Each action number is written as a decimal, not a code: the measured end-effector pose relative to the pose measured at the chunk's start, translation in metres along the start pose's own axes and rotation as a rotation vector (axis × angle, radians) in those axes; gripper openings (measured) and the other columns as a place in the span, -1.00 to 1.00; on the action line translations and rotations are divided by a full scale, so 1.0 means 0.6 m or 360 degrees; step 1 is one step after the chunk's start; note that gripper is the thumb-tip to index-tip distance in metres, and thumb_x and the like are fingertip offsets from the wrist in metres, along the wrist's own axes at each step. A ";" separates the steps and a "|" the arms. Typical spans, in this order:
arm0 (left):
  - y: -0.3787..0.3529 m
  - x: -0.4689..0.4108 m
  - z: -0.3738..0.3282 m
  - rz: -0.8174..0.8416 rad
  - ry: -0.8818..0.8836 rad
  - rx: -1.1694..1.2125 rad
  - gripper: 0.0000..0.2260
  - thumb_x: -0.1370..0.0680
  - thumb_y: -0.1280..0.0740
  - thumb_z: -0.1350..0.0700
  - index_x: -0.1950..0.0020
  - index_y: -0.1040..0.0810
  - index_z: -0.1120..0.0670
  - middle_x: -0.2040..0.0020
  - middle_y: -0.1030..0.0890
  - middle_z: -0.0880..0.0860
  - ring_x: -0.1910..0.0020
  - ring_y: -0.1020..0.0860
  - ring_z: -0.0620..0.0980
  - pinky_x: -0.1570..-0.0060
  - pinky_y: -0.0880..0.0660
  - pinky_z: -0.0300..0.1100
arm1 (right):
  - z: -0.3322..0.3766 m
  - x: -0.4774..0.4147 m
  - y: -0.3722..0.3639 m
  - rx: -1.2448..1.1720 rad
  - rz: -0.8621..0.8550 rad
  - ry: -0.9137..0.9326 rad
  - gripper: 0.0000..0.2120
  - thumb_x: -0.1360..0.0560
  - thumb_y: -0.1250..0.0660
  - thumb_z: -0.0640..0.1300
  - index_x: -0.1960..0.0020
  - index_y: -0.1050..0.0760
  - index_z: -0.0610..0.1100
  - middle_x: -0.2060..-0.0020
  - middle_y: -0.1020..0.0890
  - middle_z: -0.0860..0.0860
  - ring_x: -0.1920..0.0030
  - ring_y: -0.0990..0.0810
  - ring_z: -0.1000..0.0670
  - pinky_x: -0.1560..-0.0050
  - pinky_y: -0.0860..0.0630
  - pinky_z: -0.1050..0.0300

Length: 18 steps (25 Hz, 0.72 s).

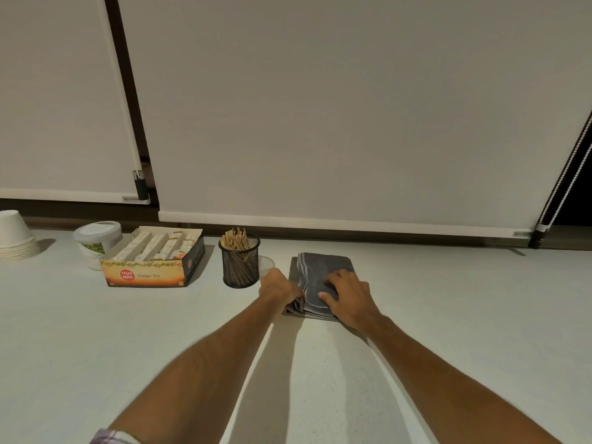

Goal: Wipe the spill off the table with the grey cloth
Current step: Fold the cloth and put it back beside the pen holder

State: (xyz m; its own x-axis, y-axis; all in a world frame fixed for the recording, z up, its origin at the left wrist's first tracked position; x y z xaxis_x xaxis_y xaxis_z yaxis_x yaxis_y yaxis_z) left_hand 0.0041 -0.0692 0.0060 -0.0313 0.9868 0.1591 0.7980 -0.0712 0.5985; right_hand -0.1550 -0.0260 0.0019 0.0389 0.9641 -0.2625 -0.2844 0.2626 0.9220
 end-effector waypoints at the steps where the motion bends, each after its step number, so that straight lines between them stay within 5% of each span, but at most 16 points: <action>1: 0.002 0.000 0.001 -0.0014 -0.0018 0.0094 -0.82 -0.41 -0.52 0.19 0.08 -0.58 0.21 0.10 -0.64 0.19 0.14 -0.65 0.09 0.06 -0.66 -0.01 | 0.006 0.000 -0.002 -0.0042 0.0030 0.0048 -0.63 -0.57 -0.26 0.09 -0.31 -0.46 -0.05 -0.28 -0.52 -0.02 -0.25 -0.48 -0.05 -0.25 -0.41 0.01; 3: 0.003 0.004 0.008 -0.0026 -0.0003 0.0133 -0.85 -0.40 -0.51 0.17 0.17 -0.58 0.18 0.20 -0.64 0.15 0.26 -0.64 0.05 0.10 -0.67 0.00 | 0.012 0.004 -0.010 -0.0045 0.0092 0.0082 -0.59 -0.58 -0.22 0.13 -0.33 -0.46 -0.05 -0.27 -0.56 -0.02 -0.21 -0.53 -0.04 -0.23 -0.47 0.04; 8: 0.017 0.009 0.023 0.0101 0.0125 -0.0207 -0.51 -0.36 -0.55 0.04 -0.16 -0.51 0.25 0.08 -0.62 0.10 0.24 -0.57 -0.01 0.16 -0.55 -0.15 | 0.012 -0.007 -0.011 0.0109 0.0135 0.0106 -0.59 -0.57 -0.20 0.17 -0.29 -0.49 -0.03 -0.24 -0.58 -0.03 -0.19 -0.55 -0.05 -0.21 -0.49 -0.01; 11: 0.028 0.007 0.005 -0.0004 -0.0165 -0.0328 -0.59 -0.38 -0.52 0.10 -0.16 -0.51 0.18 -0.05 -0.61 0.13 0.00 -0.61 0.10 -0.04 -0.59 -0.02 | 0.013 -0.014 -0.024 0.0192 0.0221 0.0137 -0.54 -0.60 -0.12 0.16 -0.43 -0.34 0.01 -0.39 -0.45 -0.04 -0.35 -0.43 -0.09 -0.34 -0.39 -0.13; 14: 0.013 0.021 -0.009 0.0025 -0.0603 -0.0519 -0.80 -0.53 -0.36 0.15 -0.13 -0.62 0.11 -0.05 -0.66 0.15 0.03 -0.64 0.11 0.01 -0.61 -0.01 | 0.003 -0.010 -0.050 0.0312 0.0374 0.0123 -0.50 -0.65 0.05 0.14 -0.55 -0.11 0.05 -0.55 -0.17 0.02 -0.53 -0.13 -0.10 -0.48 -0.13 -0.16; 18: -0.005 0.027 -0.003 -0.0092 -0.0817 -0.1149 -0.72 -0.59 -0.25 0.01 -0.20 -0.60 0.09 -0.17 -0.59 0.13 -0.14 -0.54 0.12 -0.13 -0.45 0.06 | -0.006 -0.003 -0.071 0.0335 0.0476 0.0094 -0.47 -0.64 0.18 0.16 -0.58 0.12 0.08 -0.60 0.05 0.06 -0.58 0.10 -0.07 -0.52 0.12 -0.14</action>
State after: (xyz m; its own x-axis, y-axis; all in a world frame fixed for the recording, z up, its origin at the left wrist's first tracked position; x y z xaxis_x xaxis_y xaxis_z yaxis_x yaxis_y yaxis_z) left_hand -0.0001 -0.0532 0.0082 0.3525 0.9230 -0.1546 0.2236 0.0773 0.9716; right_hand -0.1466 -0.0388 -0.0378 -0.0730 0.9972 0.0174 -0.0715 -0.0226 0.9972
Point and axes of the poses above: each hand's wrist, its own x-axis away from the middle knuckle, its own y-axis out of the back of the hand, z = x × y, the point moved 4 cm from there along -x, towards the middle knuckle
